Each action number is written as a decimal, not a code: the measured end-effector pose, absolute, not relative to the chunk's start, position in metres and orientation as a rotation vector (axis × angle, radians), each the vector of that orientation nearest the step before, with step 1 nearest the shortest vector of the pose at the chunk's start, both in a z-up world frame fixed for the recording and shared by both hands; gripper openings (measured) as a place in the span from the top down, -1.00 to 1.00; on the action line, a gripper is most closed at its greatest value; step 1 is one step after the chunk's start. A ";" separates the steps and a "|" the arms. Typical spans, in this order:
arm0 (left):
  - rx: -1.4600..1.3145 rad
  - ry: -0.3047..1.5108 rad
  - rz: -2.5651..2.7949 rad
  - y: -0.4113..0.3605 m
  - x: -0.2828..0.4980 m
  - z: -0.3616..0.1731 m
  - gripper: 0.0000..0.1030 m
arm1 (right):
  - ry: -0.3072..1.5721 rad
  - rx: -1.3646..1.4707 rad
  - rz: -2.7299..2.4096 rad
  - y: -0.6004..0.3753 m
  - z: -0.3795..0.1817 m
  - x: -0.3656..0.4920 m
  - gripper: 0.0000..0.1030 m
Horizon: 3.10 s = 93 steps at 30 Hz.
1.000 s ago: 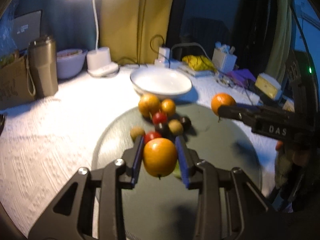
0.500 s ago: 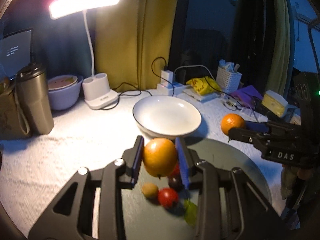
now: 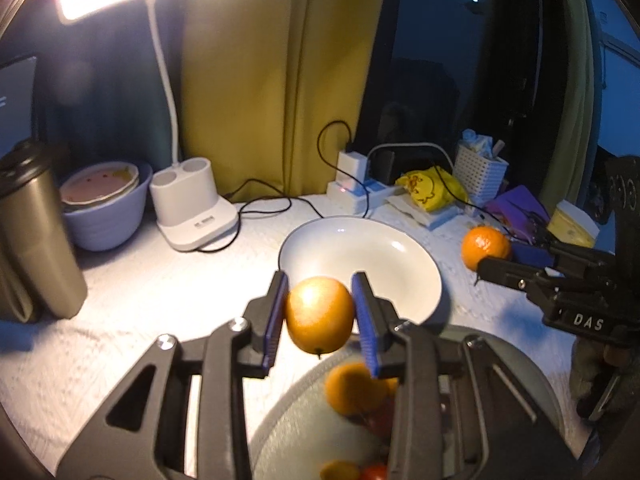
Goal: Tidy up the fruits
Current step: 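Carry the tangerine in the right tool while the left tool carries the orange to the white plate, then open the left tool onto the plate while the right tool lowers and releases the tangerine, then move both tools back from the plate to the fruit on the board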
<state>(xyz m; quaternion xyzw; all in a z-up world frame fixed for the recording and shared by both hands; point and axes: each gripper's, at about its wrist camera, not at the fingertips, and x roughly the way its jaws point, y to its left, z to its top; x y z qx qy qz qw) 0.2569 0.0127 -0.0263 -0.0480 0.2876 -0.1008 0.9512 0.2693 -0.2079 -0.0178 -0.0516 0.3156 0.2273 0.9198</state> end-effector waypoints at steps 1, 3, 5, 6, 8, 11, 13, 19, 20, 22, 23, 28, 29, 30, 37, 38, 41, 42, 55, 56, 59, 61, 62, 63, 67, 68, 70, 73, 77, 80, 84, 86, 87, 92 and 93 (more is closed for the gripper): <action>-0.101 0.590 -0.209 0.013 0.262 -0.028 0.35 | 0.645 -0.110 0.468 -0.206 -0.018 0.275 0.13; -0.104 0.605 -0.210 0.015 0.275 -0.033 0.35 | 0.642 -0.117 0.470 -0.203 -0.019 0.285 0.13; -0.114 0.616 -0.213 0.016 0.287 -0.037 0.35 | 0.642 -0.126 0.471 -0.199 -0.021 0.293 0.13; -0.122 0.623 -0.217 0.017 0.294 -0.039 0.35 | 0.641 -0.130 0.475 -0.196 -0.023 0.299 0.13; -0.129 0.633 -0.218 0.017 0.305 -0.044 0.35 | 0.641 -0.138 0.478 -0.191 -0.026 0.308 0.13; -0.140 0.647 -0.226 0.015 0.320 -0.049 0.35 | 0.647 -0.144 0.486 -0.186 -0.032 0.324 0.13; -0.150 0.665 -0.234 0.014 0.331 -0.055 0.35 | 0.657 -0.144 0.493 -0.181 -0.037 0.334 0.13; -0.146 0.707 -0.241 0.009 0.353 -0.065 0.34 | 0.696 -0.146 0.505 -0.171 -0.056 0.359 0.13; -0.145 0.715 -0.242 0.008 0.355 -0.067 0.34 | 0.700 -0.145 0.506 -0.170 -0.058 0.360 0.13; -0.141 0.737 -0.241 0.006 0.362 -0.072 0.33 | 0.714 -0.142 0.506 -0.168 -0.063 0.365 0.13; -0.140 0.744 -0.239 0.006 0.363 -0.073 0.33 | 0.721 -0.141 0.506 -0.168 -0.065 0.367 0.13; -0.137 0.759 -0.246 0.004 0.365 -0.075 0.23 | 0.749 -0.138 0.501 -0.167 -0.073 0.371 0.13; -0.140 0.762 -0.246 0.004 0.365 -0.075 0.20 | 0.750 -0.133 0.503 -0.168 -0.073 0.371 0.13; -0.145 0.763 -0.251 0.004 0.365 -0.075 0.18 | 0.749 -0.130 0.503 -0.168 -0.072 0.372 0.13; -0.129 0.717 -0.248 0.003 0.354 -0.058 0.11 | 0.731 -0.134 0.496 -0.169 -0.065 0.368 -0.05; -0.127 0.707 -0.247 0.003 0.352 -0.054 0.10 | 0.725 -0.133 0.495 -0.169 -0.062 0.366 -0.07; -0.124 0.679 -0.243 0.004 0.344 -0.042 -0.06 | 0.708 -0.132 0.492 -0.172 -0.053 0.360 -0.08; -0.124 0.670 -0.242 0.005 0.341 -0.038 -0.10 | 0.700 -0.133 0.491 -0.172 -0.048 0.357 -0.08; -0.100 0.591 -0.239 0.001 0.291 0.003 -0.24 | 0.628 -0.128 0.492 -0.179 -0.010 0.313 -0.08; -0.099 0.586 -0.238 0.000 0.286 0.005 -0.24 | 0.625 -0.128 0.492 -0.179 -0.009 0.309 -0.08; -0.097 0.575 -0.234 0.000 0.274 0.011 -0.24 | 0.615 -0.131 0.494 -0.180 -0.004 0.296 -0.08; -0.098 0.568 -0.232 0.000 0.266 0.015 -0.24 | 0.606 -0.131 0.495 -0.180 0.000 0.288 -0.08; -0.099 0.562 -0.232 0.001 0.261 0.017 -0.24 | 0.604 -0.131 0.493 -0.181 0.002 0.284 -0.08; -0.099 0.559 -0.231 0.001 0.257 0.018 -0.24 | 0.600 -0.130 0.493 -0.182 0.004 0.280 -0.08; -0.101 0.551 -0.226 0.004 0.240 0.021 -0.24 | 0.588 -0.131 0.488 -0.185 0.010 0.265 -0.08; -0.101 0.550 -0.225 0.004 0.236 0.021 -0.24 | 0.587 -0.131 0.487 -0.185 0.011 0.262 -0.08; -0.103 0.548 -0.221 0.006 0.230 0.020 -0.24 | 0.583 -0.132 0.488 -0.186 0.013 0.255 -0.08; -0.106 0.549 -0.216 0.008 0.216 0.016 -0.24 | 0.583 -0.135 0.490 -0.185 0.012 0.245 -0.08; -0.110 0.556 -0.212 0.012 0.201 0.010 -0.24 | 0.590 -0.145 0.499 -0.181 0.009 0.232 -0.08; -0.114 0.562 -0.206 0.014 0.190 0.004 -0.24 | 0.601 -0.152 0.505 -0.177 0.004 0.223 -0.08; -0.125 0.575 -0.196 0.019 0.179 -0.004 -0.24 | 0.618 -0.159 0.512 -0.171 -0.004 0.214 -0.08; -0.129 0.582 -0.190 0.023 0.173 -0.010 -0.24 | 0.627 -0.162 0.515 -0.169 -0.009 0.210 -0.08; -0.129 0.584 -0.187 0.024 0.171 -0.012 -0.25 | 0.633 -0.163 0.516 -0.167 -0.011 0.208 -0.08; -0.145 0.605 -0.177 0.034 0.161 -0.025 -0.25 | 0.660 -0.172 0.521 -0.158 -0.023 0.199 -0.08; -0.148 0.610 -0.176 0.037 0.159 -0.028 -0.25 | 0.667 -0.175 0.523 -0.156 -0.025 0.198 -0.08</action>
